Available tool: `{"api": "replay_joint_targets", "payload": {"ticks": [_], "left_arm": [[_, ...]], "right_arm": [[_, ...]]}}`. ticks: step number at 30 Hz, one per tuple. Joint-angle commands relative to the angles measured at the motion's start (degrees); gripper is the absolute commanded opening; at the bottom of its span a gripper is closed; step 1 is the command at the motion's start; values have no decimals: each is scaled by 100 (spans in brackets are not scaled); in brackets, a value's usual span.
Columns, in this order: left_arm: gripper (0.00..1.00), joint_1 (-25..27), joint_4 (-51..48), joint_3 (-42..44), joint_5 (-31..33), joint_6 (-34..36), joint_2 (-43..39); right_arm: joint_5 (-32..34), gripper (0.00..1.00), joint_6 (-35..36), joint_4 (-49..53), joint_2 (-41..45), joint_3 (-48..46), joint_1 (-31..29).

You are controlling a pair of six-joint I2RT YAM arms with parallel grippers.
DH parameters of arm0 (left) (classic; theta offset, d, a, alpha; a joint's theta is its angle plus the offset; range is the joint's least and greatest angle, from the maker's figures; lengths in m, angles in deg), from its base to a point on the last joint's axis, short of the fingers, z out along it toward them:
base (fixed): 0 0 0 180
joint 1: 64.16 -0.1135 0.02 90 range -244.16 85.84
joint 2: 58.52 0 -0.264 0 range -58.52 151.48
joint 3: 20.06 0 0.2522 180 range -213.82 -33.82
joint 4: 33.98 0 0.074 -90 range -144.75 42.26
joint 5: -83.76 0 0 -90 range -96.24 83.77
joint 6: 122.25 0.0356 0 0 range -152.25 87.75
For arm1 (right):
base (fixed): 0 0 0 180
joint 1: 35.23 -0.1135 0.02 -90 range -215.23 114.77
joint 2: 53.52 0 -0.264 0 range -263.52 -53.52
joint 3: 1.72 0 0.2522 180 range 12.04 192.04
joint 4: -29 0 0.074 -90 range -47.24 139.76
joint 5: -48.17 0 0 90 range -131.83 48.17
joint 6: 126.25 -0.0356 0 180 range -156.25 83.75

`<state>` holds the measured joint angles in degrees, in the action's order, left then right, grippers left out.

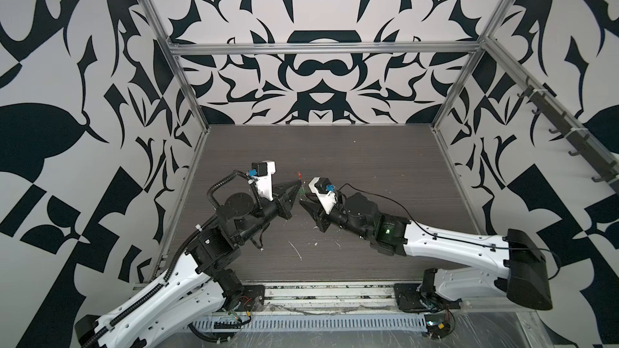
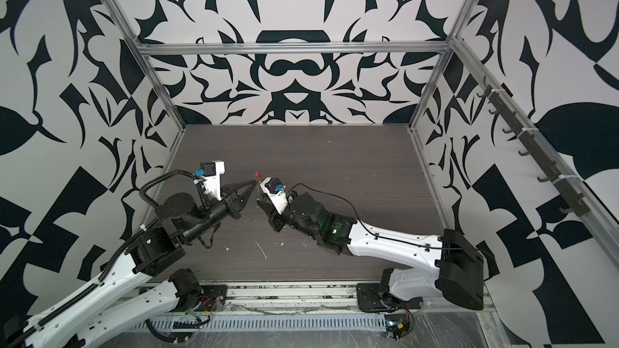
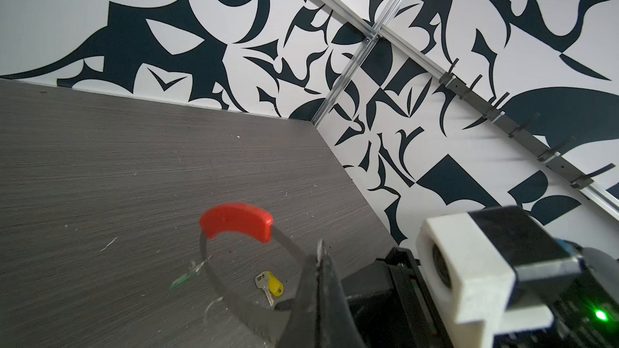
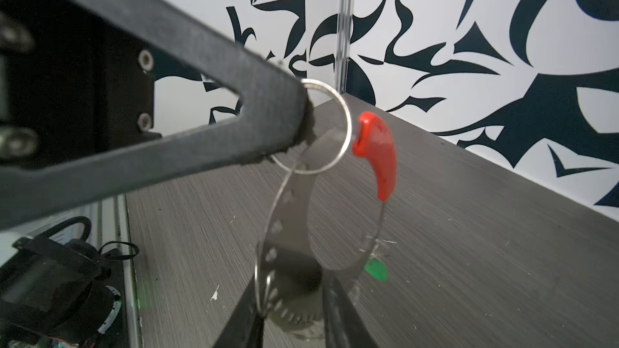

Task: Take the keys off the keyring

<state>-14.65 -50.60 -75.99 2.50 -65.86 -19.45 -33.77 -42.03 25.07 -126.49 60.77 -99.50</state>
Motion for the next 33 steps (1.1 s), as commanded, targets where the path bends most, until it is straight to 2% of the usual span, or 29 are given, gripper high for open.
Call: {"api": "replay_joint_targets", "payload": {"ticks": [1, 5, 7, 9, 11, 17, 25, 33], "left_arm": [[0, 14, 22, -147, -100, -96, -18], [2, 14, -34, -194, -177, -95, 10], [16, 14, -69, -212, -210, -63, 13], [29, 14, -93, -223, -255, -29, 20], [37, 14, -112, -231, -333, 33, 2], [44, 14, -294, -230, -333, 225, -139], [57, 14, -698, -144, -249, 722, -530], [67, 14, -1442, -329, -871, 1468, -616]], "right_arm": [[159, 21, 7, -78, 98, 303, -6], [218, 6, 16, 49, 159, 315, 0], [249, 0, 27, 113, 202, 324, 9], [243, 0, 51, 204, 251, 336, 27], [177, 0, 39, 353, 328, 348, 113], [-681, 0, -223, 734, 634, 293, 659], [-1754, 0, -188, 1400, 1022, 345, 1232], [-2748, 0, 212, 2361, 1354, 589, 1648]]}}
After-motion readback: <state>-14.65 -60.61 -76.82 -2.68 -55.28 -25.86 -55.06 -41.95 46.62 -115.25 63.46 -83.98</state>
